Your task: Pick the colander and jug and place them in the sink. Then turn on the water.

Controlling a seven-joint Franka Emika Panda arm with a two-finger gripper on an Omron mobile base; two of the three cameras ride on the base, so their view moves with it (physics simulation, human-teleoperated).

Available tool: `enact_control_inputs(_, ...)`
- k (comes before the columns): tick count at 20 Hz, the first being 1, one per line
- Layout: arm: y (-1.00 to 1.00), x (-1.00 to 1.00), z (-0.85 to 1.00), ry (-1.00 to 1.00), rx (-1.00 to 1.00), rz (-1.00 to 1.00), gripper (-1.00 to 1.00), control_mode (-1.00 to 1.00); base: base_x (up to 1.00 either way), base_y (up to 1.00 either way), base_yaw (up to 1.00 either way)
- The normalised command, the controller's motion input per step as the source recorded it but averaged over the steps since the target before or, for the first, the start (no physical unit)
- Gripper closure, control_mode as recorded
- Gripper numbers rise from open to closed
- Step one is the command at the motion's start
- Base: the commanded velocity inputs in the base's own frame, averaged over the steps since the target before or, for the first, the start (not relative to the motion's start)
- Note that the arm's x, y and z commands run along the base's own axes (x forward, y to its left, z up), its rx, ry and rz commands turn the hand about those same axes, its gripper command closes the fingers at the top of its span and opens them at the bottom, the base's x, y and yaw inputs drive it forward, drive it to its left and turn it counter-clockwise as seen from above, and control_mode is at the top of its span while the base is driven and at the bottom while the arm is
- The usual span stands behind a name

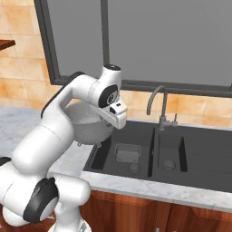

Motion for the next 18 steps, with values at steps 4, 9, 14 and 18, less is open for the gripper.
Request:
enact_control_inputs(4,0.0,0.07,-0.43,0.01,-0.14,0.0,1.0,-1.0,0.0,0.0,0.0)
enact_control_inputs(9,-0.05,0.13,-0.16,0.0,-0.08,-0.01,1.0,-1.0,0.0,0.0,0.0)
enact_control_inputs(14,-0.2,0.27,-0.13,0.02,0.0,-0.08,1.0,-1.0,0.0,0.0,0.0)
enact_control_inputs(18,-0.22,0.4,-0.25,0.04,0.0,-0.13,1.0,-1.0,0.0,0.0,0.0)
